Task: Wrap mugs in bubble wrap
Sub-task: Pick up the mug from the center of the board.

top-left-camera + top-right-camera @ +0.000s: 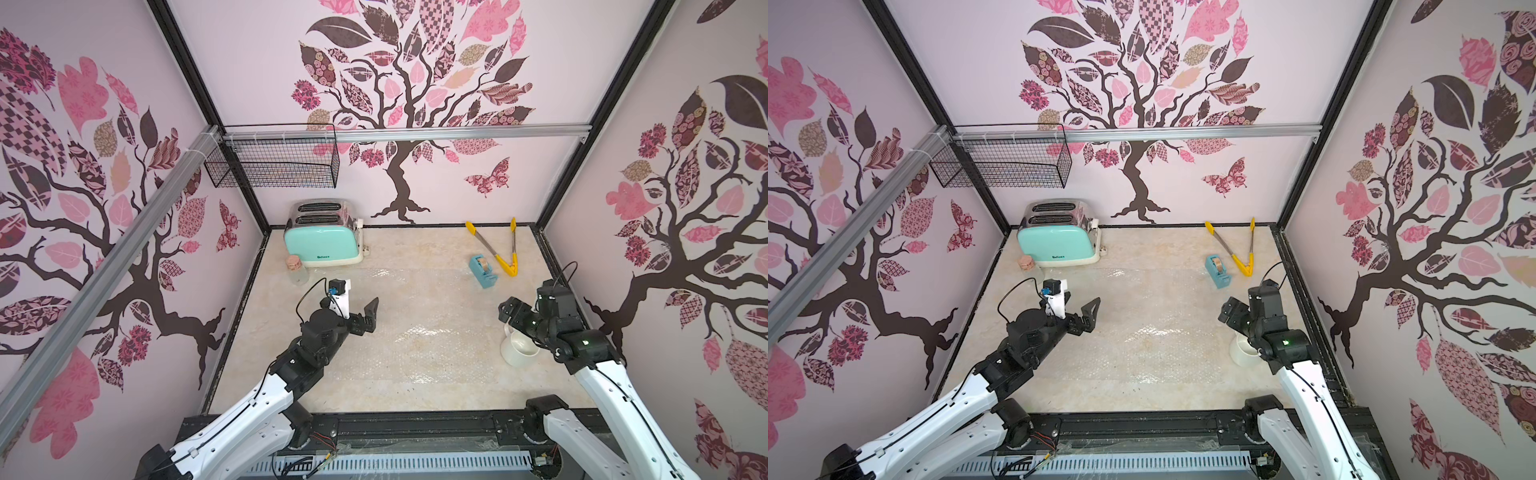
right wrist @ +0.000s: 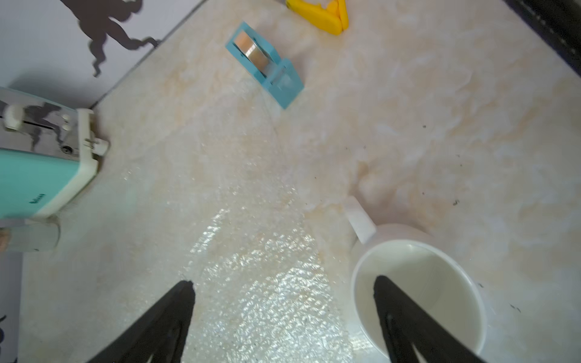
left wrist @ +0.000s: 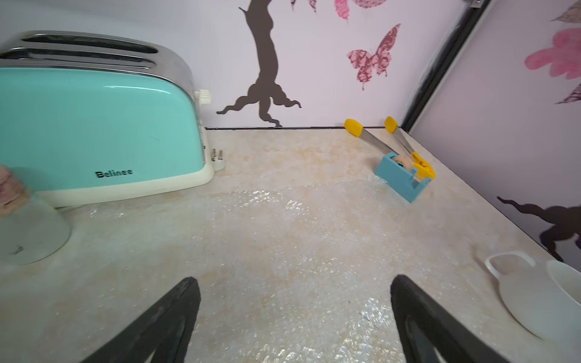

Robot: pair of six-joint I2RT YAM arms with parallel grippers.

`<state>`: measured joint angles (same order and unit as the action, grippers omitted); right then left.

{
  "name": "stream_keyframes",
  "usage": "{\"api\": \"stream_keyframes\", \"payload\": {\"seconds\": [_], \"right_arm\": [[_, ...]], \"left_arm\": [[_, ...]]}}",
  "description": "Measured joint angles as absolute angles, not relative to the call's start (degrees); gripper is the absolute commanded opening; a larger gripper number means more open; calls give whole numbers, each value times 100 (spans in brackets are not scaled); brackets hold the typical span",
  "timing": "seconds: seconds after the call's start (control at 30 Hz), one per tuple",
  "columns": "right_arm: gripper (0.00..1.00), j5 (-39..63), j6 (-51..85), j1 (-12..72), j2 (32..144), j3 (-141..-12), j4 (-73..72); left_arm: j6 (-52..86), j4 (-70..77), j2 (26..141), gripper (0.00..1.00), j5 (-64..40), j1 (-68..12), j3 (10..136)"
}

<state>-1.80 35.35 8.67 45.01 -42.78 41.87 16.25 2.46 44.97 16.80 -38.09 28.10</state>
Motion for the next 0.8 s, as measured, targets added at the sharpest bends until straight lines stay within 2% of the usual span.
{"api": "stream_keyframes", "payload": {"seconds": [0.2, 0.33, 0.5, 0.6, 0.67, 0.73, 0.8], "right_arm": [[78, -215, 3682, 930, 4947, -4073, 4414], [68, -202, 3726, 961, 5162, -4075, 4401], [41, -56, 3715, 969, 5485, -3839, 4125], [35, -67, 3728, 963, 5690, -3575, 3979], [28, -38, 3730, 969, 5776, -3527, 3933], [17, -38, 3741, 969, 5811, -3524, 3861], [1, -40, 3719, 967, 5826, -3524, 3835]], "left_arm": [[1763, 248, 4718, 98, 2112, -3747, 2810], [1820, 246, 4790, 98, 2305, -3747, 2810], [1844, 244, 4668, 98, 2536, -3717, 2783], [1846, 257, 4453, 98, 2630, -3715, 2716], [1848, 268, 4397, 98, 2681, -3710, 2692], [1855, 276, 4399, 98, 2709, -3697, 2687], [1863, 276, 4401, 98, 2724, -3688, 2685]]}}
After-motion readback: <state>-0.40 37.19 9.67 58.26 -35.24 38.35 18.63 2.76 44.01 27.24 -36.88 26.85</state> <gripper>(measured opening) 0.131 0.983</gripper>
